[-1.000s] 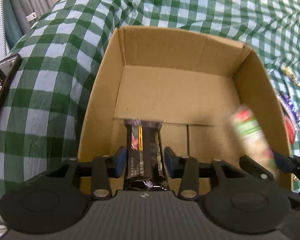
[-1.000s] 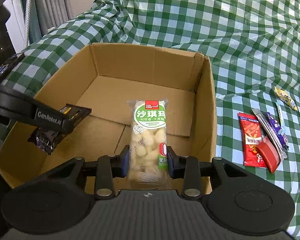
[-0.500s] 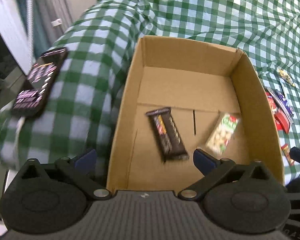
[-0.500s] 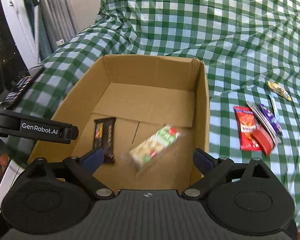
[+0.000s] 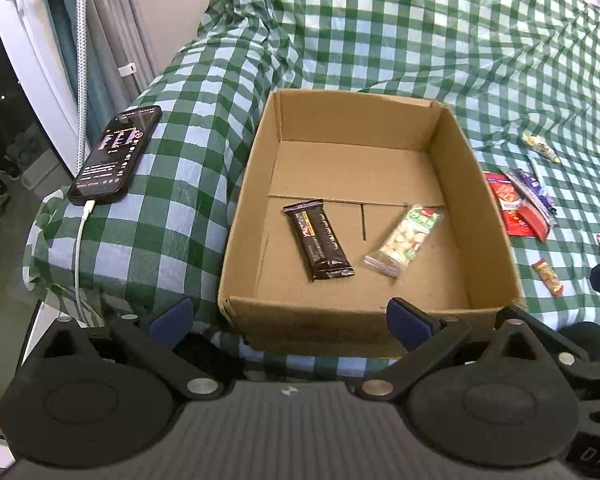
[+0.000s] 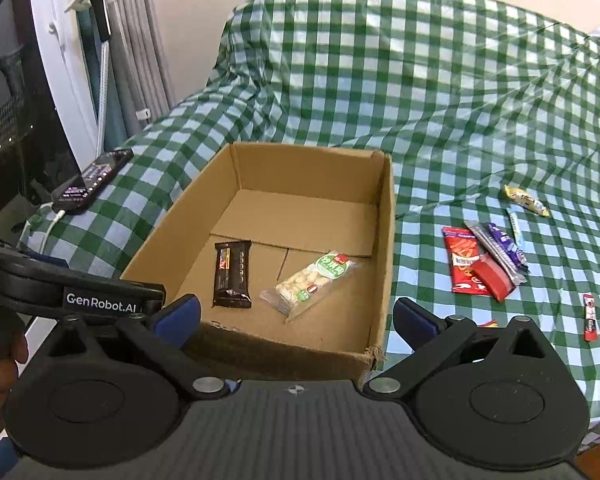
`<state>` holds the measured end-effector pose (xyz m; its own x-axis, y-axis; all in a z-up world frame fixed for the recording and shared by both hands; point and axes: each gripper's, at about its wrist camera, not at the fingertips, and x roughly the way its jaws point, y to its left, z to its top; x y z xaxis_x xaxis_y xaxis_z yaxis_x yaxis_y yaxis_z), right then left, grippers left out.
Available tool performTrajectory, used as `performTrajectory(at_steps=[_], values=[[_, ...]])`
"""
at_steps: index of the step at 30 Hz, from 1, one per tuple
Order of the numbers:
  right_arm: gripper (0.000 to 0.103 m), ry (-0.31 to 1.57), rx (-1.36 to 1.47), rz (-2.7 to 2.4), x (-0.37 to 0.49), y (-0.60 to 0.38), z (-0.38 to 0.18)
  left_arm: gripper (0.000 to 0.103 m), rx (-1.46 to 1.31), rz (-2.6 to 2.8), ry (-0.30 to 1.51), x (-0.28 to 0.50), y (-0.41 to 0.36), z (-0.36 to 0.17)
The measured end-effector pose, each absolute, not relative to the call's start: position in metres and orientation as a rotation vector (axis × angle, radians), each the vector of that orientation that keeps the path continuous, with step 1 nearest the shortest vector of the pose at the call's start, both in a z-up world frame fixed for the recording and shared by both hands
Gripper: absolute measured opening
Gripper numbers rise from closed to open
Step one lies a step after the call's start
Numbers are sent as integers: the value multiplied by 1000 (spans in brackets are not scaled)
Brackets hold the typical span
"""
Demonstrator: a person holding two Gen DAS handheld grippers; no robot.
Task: Organize snacks
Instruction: 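Lift both tools back above the box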
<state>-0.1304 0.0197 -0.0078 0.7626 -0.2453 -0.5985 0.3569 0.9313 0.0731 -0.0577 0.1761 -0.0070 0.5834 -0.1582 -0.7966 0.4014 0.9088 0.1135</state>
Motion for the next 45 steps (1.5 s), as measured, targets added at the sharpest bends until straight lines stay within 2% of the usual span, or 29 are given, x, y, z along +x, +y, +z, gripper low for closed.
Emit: performTrajectory(at_steps=[18, 45], values=[[102, 528, 171, -341, -167, 34, 9, 103, 292, -331, 823, -91, 185, 14], [102, 581, 229, -325, -155, 18, -7, 103, 356, -309, 886, -72, 166, -3]])
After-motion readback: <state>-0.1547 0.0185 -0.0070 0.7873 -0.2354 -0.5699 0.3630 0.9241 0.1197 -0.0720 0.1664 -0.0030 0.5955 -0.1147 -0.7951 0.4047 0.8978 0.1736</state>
